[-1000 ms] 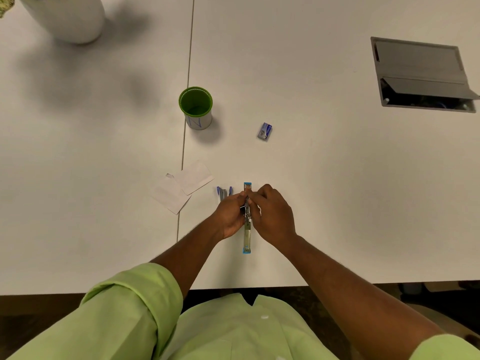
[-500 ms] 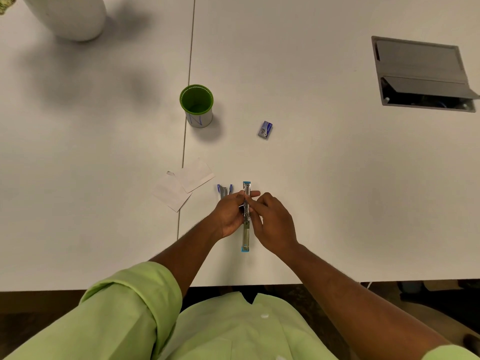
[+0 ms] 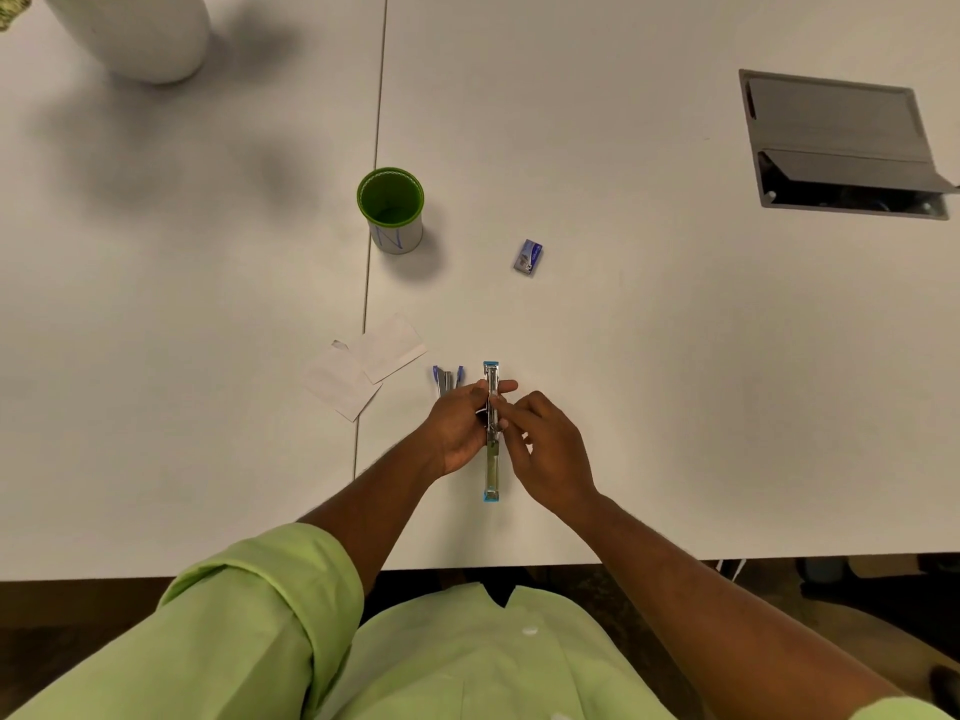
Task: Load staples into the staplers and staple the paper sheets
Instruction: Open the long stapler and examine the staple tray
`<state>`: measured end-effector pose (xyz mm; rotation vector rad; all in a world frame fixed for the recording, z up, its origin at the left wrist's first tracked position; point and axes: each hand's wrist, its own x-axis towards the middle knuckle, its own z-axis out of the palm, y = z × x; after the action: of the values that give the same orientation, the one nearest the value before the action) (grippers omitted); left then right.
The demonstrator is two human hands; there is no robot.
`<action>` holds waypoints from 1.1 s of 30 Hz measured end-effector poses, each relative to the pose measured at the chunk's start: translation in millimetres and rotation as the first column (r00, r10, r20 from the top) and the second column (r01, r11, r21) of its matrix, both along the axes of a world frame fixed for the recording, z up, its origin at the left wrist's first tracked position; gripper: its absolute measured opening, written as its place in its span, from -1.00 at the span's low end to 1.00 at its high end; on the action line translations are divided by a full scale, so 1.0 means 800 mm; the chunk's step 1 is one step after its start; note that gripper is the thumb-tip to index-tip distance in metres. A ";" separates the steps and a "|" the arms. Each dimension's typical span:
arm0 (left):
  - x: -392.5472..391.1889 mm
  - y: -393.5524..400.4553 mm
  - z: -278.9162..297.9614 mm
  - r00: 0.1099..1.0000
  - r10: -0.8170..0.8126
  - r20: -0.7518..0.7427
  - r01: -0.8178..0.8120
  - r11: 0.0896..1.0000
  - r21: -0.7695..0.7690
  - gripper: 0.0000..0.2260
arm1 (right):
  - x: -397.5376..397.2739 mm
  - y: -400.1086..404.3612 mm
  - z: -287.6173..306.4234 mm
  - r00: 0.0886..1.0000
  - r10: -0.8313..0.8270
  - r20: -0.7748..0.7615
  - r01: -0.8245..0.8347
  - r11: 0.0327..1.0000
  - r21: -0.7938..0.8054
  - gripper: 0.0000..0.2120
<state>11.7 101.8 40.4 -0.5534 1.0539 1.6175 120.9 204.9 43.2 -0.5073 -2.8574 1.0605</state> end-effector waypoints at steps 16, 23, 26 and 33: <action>-0.002 0.041 -0.009 0.976 -0.037 -0.216 -0.012 0.975 -0.221 -0.74 | -0.019 0.000 -0.009 0.818 -0.451 0.357 0.570 0.549 -0.611 -0.81; -0.002 0.102 -0.023 0.820 -0.383 -0.425 0.052 0.790 -0.611 -0.82 | -0.027 0.031 -0.027 0.690 -0.520 0.504 0.685 0.244 -0.686 -0.68; -0.004 0.120 -0.023 0.698 -0.539 -0.471 0.055 0.697 -0.715 -0.85 | -0.028 0.044 -0.033 0.640 -0.536 0.551 0.709 0.136 -0.692 -0.71; -0.015 0.132 -0.013 0.555 -0.713 -0.429 0.086 0.562 -0.823 -0.77 | -0.019 0.060 -0.030 0.654 -0.445 0.611 0.594 -0.198 -0.780 -0.77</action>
<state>-0.2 207.6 29.6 -0.0324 2.3289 0.8336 105.7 252.5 18.9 -1.6385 -0.9186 2.5240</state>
